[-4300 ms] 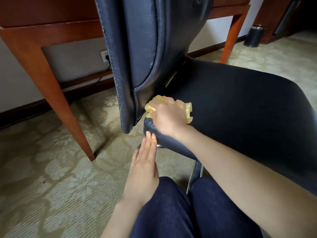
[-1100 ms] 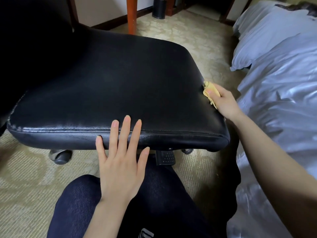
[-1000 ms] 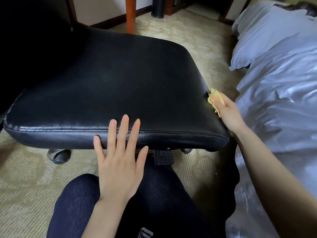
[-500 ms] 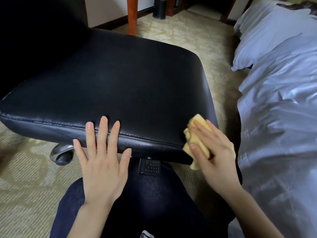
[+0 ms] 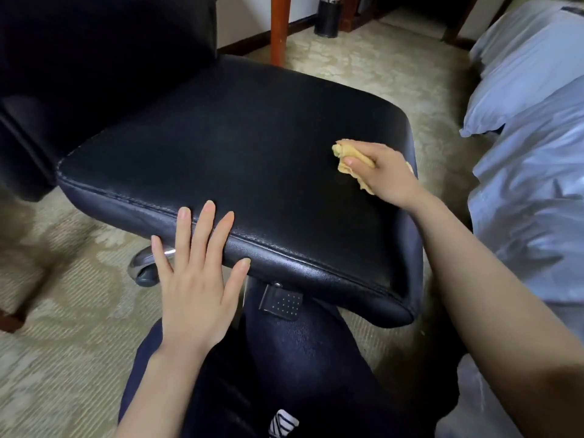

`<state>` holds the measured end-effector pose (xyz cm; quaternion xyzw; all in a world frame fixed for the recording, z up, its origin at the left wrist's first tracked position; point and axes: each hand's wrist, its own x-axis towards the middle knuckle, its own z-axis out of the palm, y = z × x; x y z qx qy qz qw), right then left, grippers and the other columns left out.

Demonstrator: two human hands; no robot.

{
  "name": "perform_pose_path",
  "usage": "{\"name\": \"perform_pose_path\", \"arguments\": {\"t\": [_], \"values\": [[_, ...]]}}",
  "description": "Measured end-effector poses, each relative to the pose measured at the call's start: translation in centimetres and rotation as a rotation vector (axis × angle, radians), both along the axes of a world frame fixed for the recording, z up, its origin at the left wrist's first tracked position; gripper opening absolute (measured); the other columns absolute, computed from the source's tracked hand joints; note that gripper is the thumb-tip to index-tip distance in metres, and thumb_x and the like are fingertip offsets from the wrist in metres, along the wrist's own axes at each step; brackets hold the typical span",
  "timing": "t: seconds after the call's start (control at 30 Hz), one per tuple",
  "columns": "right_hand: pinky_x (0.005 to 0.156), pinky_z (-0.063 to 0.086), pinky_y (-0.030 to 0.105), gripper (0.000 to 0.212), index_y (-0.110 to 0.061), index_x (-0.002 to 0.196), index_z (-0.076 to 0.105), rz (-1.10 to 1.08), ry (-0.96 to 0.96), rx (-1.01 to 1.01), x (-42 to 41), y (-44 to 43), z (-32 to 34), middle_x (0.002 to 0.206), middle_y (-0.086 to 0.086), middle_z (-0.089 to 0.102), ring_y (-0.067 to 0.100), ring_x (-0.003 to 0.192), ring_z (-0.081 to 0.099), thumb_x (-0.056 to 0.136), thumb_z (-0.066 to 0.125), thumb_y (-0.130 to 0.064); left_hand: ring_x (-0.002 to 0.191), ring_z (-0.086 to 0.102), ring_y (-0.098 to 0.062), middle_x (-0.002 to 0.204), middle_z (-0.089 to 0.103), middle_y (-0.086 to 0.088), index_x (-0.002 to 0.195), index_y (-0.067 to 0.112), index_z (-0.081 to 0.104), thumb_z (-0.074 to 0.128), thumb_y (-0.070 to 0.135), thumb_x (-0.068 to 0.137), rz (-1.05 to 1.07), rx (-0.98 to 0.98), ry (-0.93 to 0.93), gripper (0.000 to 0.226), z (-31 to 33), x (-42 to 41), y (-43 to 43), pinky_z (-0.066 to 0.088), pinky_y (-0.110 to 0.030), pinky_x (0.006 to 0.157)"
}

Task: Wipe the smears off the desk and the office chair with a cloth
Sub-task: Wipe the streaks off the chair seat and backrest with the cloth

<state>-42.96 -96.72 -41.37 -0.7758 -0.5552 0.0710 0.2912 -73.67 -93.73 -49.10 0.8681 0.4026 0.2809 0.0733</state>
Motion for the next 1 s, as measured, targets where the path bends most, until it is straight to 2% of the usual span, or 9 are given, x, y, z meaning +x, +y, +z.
{"name": "perform_pose_path", "arguments": {"t": [0.17, 0.23, 0.3, 0.37, 0.43, 0.5, 0.57, 0.73, 1.0], "values": [[0.09, 0.037, 0.013, 0.033, -0.023, 0.13, 0.057, -0.206, 0.15, 0.121, 0.2, -2.7, -1.3, 0.12, -0.01, 0.057, 0.011, 0.112, 0.053, 0.098, 0.049, -0.024, 0.147, 0.0, -0.018, 0.158, 0.02, 0.0, 0.146, 0.023, 0.024, 0.028, 0.045, 0.095, 0.012, -0.013, -0.015, 0.056, 0.2, -0.1, -0.1, 0.004, -0.058, 0.113], [0.095, 0.039, 0.022, 0.033, -0.024, 0.13, 0.057, -0.288, 0.206, 0.172, -0.9, -4.8, -2.1, 0.116, -0.005, 0.059, 0.014, 0.108, 0.054, 0.098, 0.048, -0.024, 0.147, 0.0, -0.019, 0.158, 0.021, 0.0, 0.147, 0.022, 0.025, 0.028, 0.045, 0.095, 0.013, -0.019, -0.025, 0.056, 0.2, -0.1, -0.2, 0.004, -0.058, 0.113], [0.107, 0.035, 0.036, 0.033, -0.024, 0.131, 0.056, -0.344, 0.212, 0.204, -2.5, -7.0, -2.8, 0.124, -0.006, 0.058, 0.018, 0.121, 0.049, 0.099, 0.047, -0.025, 0.147, 0.001, -0.02, 0.158, 0.021, -0.001, 0.146, 0.022, 0.025, 0.028, 0.045, 0.095, 0.014, -0.022, -0.037, 0.056, 0.2, 0.0, -0.3, 0.005, -0.059, 0.112], [0.113, 0.028, 0.037, 0.033, -0.03, 0.131, 0.053, -0.345, 0.224, 0.247, -4.8, -9.2, -3.3, 0.129, -0.023, 0.05, 0.014, 0.132, 0.04, 0.098, 0.049, -0.027, 0.147, 0.002, -0.022, 0.157, 0.022, -0.001, 0.146, 0.022, 0.025, 0.029, 0.044, 0.095, 0.018, -0.027, -0.051, 0.056, 0.2, 0.0, -0.3, 0.005, -0.06, 0.112], [0.114, 0.024, 0.027, 0.036, -0.039, 0.13, 0.046, -0.302, 0.205, 0.296, -7.4, -11.3, -3.6, 0.125, -0.037, 0.043, 0.003, 0.135, 0.034, 0.095, 0.048, -0.035, 0.147, 0.003, -0.022, 0.156, 0.024, -0.002, 0.145, 0.021, 0.027, 0.03, 0.043, 0.095, 0.022, -0.029, -0.063, 0.056, 0.2, -0.1, -0.3, 0.006, -0.061, 0.112], [0.112, 0.026, 0.031, 0.039, -0.037, 0.131, 0.044, -0.226, 0.088, 0.32, -9.7, -13.1, -4.0, 0.132, -0.025, 0.048, 0.003, 0.134, 0.034, 0.092, 0.043, -0.038, 0.147, 0.003, -0.022, 0.156, 0.024, -0.002, 0.145, 0.022, 0.027, 0.03, 0.043, 0.094, 0.023, -0.033, -0.077, 0.055, 0.2, -0.1, -0.3, 0.005, -0.061, 0.112], [0.108, 0.031, 0.042, 0.04, -0.03, 0.132, 0.047, -0.133, -0.114, 0.296, -11.7, -13.9, -4.0, 0.135, -0.011, 0.05, 0.014, 0.132, 0.04, 0.092, 0.043, -0.034, 0.147, 0.001, -0.02, 0.157, 0.024, -0.001, 0.145, 0.023, 0.026, 0.029, 0.043, 0.095, 0.015, -0.038, -0.082, 0.054, 0.2, -0.1, -0.3, 0.004, -0.06, 0.112], [0.102, 0.036, 0.047, 0.038, -0.022, 0.13, 0.056, 0.089, -0.497, 0.219, -14.5, -11.3, -2.9, 0.134, -0.01, 0.054, 0.021, 0.127, 0.049, 0.095, 0.041, -0.031, 0.147, 0.001, -0.019, 0.157, 0.023, 0.0, 0.146, 0.021, 0.03, 0.029, 0.044, 0.096, 0.007, -0.04, -0.078, 0.055, 0.4, -0.3, -0.3, 0.003, -0.06, 0.113], [0.104, 0.039, 0.04, 0.042, -0.024, 0.133, 0.054, 0.261, -0.674, 0.099, -16.8, -4.2, -1.1, 0.135, -0.008, 0.055, 0.018, 0.129, 0.048, 0.092, 0.057, -0.032, 0.147, 0.004, -0.018, 0.157, 0.024, 0.001, 0.146, 0.023, 0.032, 0.027, 0.048, 0.096, 0.024, -0.019, -0.012, 0.056, 0.6, -0.6, -0.2, 0.005, -0.06, 0.113]]}}
